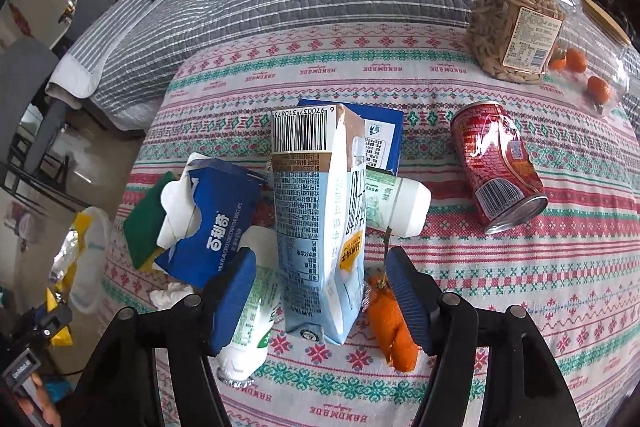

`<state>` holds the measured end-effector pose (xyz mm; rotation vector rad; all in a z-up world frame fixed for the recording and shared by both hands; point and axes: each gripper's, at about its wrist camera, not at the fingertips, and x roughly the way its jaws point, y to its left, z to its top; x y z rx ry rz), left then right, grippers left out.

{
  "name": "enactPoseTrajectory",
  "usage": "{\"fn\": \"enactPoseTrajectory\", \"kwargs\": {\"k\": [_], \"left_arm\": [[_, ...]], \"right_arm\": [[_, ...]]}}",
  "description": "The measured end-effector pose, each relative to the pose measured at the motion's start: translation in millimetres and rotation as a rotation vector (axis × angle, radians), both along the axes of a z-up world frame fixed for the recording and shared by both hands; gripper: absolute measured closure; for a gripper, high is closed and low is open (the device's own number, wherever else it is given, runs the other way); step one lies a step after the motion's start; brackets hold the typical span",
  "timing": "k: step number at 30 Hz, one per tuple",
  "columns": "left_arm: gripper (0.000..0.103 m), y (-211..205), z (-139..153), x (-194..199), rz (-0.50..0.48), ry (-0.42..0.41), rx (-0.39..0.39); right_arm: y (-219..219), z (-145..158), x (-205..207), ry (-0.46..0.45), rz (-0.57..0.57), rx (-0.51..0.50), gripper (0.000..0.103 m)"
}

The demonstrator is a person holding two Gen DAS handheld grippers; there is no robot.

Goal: Collect trash
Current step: 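Hold the yellow wrapper with the left gripper while the right gripper grasps the milk carton, then carry the yellow wrapper to the wastebasket and open the left gripper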

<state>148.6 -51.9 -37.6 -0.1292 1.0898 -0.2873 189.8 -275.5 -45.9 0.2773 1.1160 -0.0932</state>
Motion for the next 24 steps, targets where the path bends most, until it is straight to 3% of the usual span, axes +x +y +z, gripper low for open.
{"fn": "enactPoseTrajectory", "kwargs": {"k": [1, 2, 3, 11, 16, 24], "left_arm": [[0.052, 0, 0, 1, 0.002, 0.001, -0.001], [0.052, 0, 0, 1, 0.002, 0.000, -0.001], [0.052, 0, 0, 1, 0.002, -0.001, -0.001], [0.052, 5, 7, -1, 0.014, -0.024, -0.017], [0.053, 18, 11, -4, 0.035, -0.039, -0.022], [0.052, 61, 16, -8, 0.116, -0.054, -0.024]], "right_arm": [[3, -3, 2, 0.014, -0.008, -0.031, 0.053], [3, -5, 3, 0.026, -0.008, -0.046, 0.070], [4, -6, 3, 0.034, -0.009, -0.055, 0.074], [9, 27, -21, -0.037, -0.036, -0.079, 0.075], [29, 50, -37, -0.091, 0.018, -0.075, 0.075], [80, 62, -38, -0.131, 0.100, -0.031, 0.074]]}}
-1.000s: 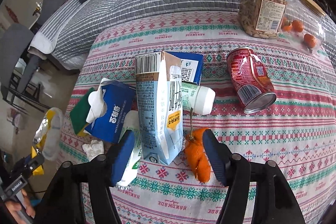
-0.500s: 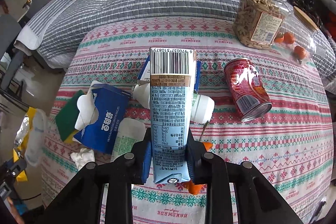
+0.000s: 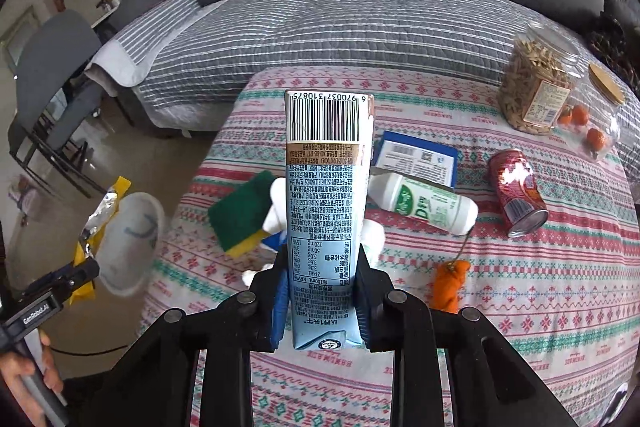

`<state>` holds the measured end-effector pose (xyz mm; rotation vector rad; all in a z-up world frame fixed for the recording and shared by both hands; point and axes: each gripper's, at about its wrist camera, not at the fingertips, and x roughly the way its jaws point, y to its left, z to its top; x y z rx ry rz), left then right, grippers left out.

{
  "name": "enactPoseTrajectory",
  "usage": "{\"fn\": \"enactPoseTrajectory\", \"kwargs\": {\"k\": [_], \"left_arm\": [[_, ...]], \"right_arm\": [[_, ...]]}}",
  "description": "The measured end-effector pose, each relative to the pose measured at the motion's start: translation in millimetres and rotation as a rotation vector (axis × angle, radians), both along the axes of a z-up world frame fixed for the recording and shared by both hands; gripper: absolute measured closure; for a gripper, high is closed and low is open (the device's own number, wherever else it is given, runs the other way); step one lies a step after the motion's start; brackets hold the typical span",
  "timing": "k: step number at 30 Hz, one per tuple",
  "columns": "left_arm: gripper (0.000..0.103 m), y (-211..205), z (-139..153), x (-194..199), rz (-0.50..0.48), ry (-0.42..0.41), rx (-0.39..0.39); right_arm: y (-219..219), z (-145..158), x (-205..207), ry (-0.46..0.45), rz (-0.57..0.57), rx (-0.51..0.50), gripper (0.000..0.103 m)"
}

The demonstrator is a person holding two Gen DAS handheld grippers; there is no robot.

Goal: Collect trash
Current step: 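Carry the yellow wrapper to the wastebasket and open the left gripper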

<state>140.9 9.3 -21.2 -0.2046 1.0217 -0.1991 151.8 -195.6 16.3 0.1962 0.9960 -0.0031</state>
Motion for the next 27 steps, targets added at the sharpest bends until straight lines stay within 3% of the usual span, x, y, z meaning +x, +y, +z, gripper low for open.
{"fn": "enactPoseTrajectory", "kwargs": {"k": [9, 19, 20, 22, 24, 27], "left_arm": [[0.052, 49, -6, 0, 0.094, 0.004, 0.023], [0.052, 80, -34, 24, 0.146, 0.009, 0.087], [0.049, 81, -36, 26, 0.147, 0.008, 0.098], [0.031, 84, -39, 29, 0.144, 0.015, 0.123], [0.019, 88, -39, 28, 0.172, 0.008, 0.157], [0.008, 94, -39, 25, 0.193, 0.034, 0.173]], "right_arm": [[70, 1, 10, -0.013, 0.120, 0.025, 0.074], [123, -12, 26, -0.010, 0.224, 0.032, 0.074], [127, -13, 28, -0.008, 0.231, 0.033, 0.074], [135, -16, 31, -0.004, 0.243, 0.032, 0.074], [143, -20, 33, 0.001, 0.254, 0.029, 0.074], [153, -25, 38, 0.011, 0.271, 0.030, 0.074]]}}
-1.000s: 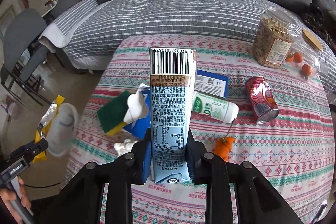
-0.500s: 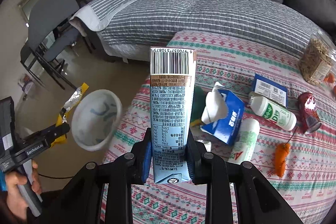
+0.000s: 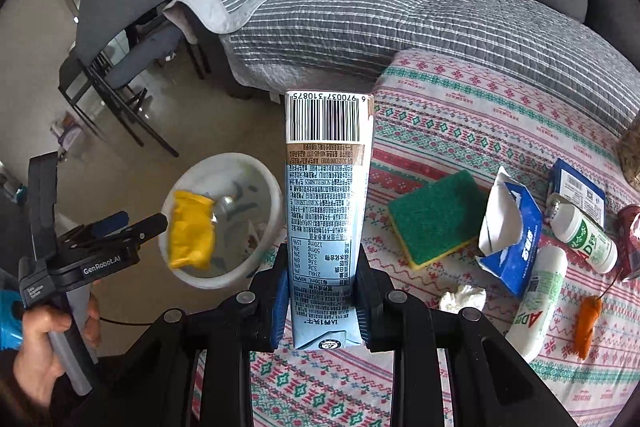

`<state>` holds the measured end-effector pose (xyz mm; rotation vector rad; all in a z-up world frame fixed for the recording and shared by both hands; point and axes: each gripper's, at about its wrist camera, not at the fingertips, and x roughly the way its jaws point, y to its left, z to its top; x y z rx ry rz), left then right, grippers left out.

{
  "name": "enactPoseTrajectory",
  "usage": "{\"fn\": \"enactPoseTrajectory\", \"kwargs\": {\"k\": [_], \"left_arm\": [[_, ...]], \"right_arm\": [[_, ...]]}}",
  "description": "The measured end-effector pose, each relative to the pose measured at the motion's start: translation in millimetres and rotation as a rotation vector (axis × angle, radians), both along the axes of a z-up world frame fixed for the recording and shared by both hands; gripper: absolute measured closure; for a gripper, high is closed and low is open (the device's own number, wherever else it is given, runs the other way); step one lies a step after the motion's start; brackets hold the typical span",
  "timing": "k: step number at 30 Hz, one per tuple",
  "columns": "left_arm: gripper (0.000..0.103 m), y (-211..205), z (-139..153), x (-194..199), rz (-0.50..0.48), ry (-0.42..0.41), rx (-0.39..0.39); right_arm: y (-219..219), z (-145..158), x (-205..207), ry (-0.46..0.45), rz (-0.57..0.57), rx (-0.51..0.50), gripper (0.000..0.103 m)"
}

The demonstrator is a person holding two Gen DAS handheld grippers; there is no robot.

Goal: Collect trash
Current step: 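Carry the yellow wrapper to the wastebasket and open the left gripper, then lower the milk carton into the wastebasket and open the right gripper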

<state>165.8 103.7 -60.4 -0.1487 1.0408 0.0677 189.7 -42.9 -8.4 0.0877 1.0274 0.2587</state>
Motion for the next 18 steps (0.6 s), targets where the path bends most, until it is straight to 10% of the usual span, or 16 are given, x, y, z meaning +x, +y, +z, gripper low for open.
{"fn": "enactPoseTrajectory", "kwargs": {"k": [18], "left_arm": [[0.001, 56, 20, -50, 0.065, -0.027, 0.045]], "right_arm": [[99, -48, 36, 0.058, 0.136, 0.017, 0.074]]}}
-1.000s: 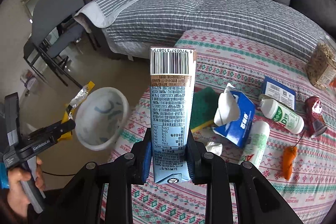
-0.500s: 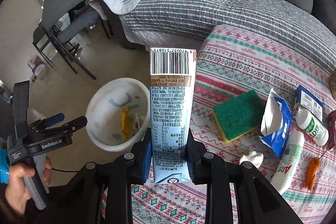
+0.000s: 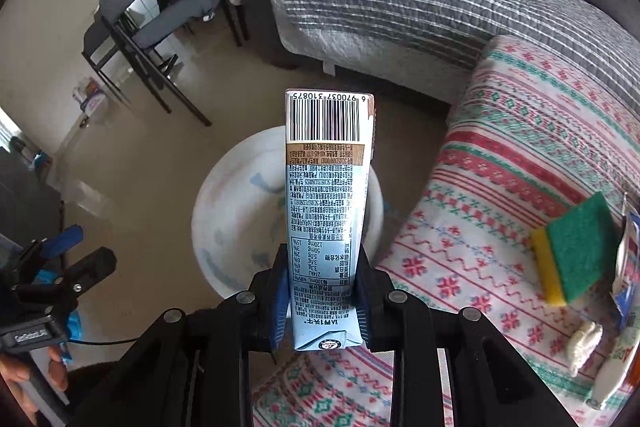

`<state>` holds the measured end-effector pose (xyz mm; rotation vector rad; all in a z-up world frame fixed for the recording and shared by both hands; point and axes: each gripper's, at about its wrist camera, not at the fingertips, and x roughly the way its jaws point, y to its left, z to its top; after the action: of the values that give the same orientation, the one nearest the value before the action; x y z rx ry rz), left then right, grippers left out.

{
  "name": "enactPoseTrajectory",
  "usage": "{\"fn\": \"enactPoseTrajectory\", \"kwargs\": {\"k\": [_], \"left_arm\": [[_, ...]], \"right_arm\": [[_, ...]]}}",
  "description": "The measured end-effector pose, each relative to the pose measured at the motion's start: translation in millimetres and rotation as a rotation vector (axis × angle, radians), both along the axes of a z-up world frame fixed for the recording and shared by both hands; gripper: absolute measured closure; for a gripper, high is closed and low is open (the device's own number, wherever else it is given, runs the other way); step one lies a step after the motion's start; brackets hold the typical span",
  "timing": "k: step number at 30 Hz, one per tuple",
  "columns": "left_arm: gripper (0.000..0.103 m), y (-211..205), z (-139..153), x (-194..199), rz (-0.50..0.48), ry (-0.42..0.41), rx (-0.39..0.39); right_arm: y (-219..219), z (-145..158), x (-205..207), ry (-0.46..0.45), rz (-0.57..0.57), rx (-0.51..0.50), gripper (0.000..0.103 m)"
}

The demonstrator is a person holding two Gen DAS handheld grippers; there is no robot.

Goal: Collect trash
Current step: 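Lower the milk carton into the wastebasket and open the right gripper, then move both grippers back to the table toward the green sponge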

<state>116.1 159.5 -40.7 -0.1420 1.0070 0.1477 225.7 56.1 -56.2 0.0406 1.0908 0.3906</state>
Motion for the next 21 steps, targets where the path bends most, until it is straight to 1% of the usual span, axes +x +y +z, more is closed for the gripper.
{"fn": "enactPoseTrajectory", "kwargs": {"k": [2, 5, 6, 7, 9, 10, 14, 21], "left_arm": [[0.001, 3, 0, -2, 0.002, -0.002, 0.015], [0.001, 9, -2, -3, 0.015, 0.005, 0.010], [0.001, 10, -2, -3, 0.017, 0.007, 0.010], [0.001, 10, -3, -3, 0.018, 0.009, 0.011], [0.001, 11, -4, -5, 0.021, 0.011, 0.017], [0.001, 11, -5, -5, 0.022, 0.014, 0.020], [0.001, 9, -5, -7, 0.019, 0.019, 0.018], [0.001, -8, -1, -6, -0.006, 0.015, 0.003]], "right_arm": [[5, -4, 2, 0.001, 0.003, 0.000, 0.074], [8, -6, 5, -0.011, 0.005, 0.012, 0.073], [7, -6, 5, -0.021, 0.001, 0.022, 0.070], [6, -5, 6, -0.024, -0.005, 0.032, 0.066], [4, -3, 6, -0.020, -0.021, 0.044, 0.039], [0, 0, 5, -0.030, -0.030, 0.047, 0.036], [-13, 12, -4, -0.054, -0.053, 0.036, 0.035], [-45, 30, -19, -0.083, -0.107, -0.041, 0.029]]}}
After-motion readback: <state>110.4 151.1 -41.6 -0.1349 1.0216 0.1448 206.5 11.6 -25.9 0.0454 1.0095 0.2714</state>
